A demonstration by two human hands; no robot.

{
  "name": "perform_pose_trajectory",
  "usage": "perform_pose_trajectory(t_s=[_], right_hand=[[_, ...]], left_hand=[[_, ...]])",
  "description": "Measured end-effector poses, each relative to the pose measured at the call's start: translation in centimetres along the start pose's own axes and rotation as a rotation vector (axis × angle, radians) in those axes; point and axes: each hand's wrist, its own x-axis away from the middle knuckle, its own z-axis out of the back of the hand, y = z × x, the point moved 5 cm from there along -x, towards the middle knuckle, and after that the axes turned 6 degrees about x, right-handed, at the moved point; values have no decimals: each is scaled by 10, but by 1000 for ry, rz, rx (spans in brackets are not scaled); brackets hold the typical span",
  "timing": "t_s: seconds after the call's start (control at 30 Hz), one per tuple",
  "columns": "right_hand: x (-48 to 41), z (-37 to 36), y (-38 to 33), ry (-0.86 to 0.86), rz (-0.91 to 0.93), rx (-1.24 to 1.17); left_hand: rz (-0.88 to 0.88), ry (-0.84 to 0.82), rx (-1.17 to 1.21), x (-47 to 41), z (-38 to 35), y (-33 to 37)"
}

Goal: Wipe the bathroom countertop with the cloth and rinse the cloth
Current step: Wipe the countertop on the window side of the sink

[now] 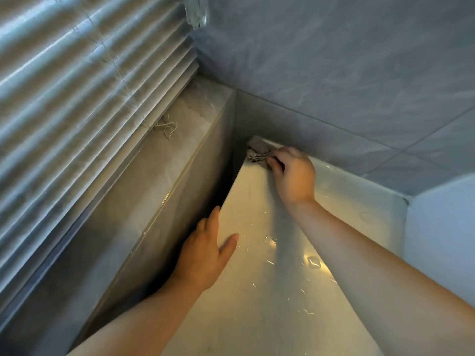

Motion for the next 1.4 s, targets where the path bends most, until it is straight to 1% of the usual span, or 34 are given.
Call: perform_pose_trajectory(t_s=[0.1, 0.2, 0.33, 0.37, 0.43, 0.5, 0.57, 0.63, 0.7, 0.8, 0.93, 1.13, 1.23, 1.33, 1.4], right_hand=[[15, 3, -8, -28, 75, -10], [31, 8, -15, -69, 110, -35], [46, 20, -18, -225, 106, -122], [48, 27, -16, -219, 88, -144], [45, 48, -7, -119, 16, -184], [35, 68, 6, 0, -50, -186], [21, 77, 22, 63, -96, -141], [7, 74, 38, 63, -124, -84], [0, 62, 49, 20, -121, -18], [5, 42, 54, -8, -123, 56], [18, 34, 51, 55, -180, -6], [65, 39, 30, 16, -134, -61], [88, 43, 19, -41, -139, -101], [95, 50, 16, -129, -222, -246], [92, 61, 23, -116, -303, -324]], left_hand=[[3, -2, -16, 0, -1, 0], [6, -1, -21, -1, -2, 0], [17, 1, -63, 0, -2, -1], [13, 3, -72, 1, -2, 0], [-17, 18, -82, 1, -2, 2], [-101, 55, -100, 1, -1, 4], [-238, 91, -175, 2, 0, 9], [-383, 75, -243, 5, -1, 15], [-463, 45, -264, 6, -2, 19], [-453, 11, -242, 3, -4, 18], [-425, 1, -222, 1, -6, 16], [-412, 3, -204, 2, -5, 16], [-412, 7, -192, 2, -5, 17], [-408, 10, -184, 2, -4, 16], [-419, 12, -186, 1, -4, 17]])
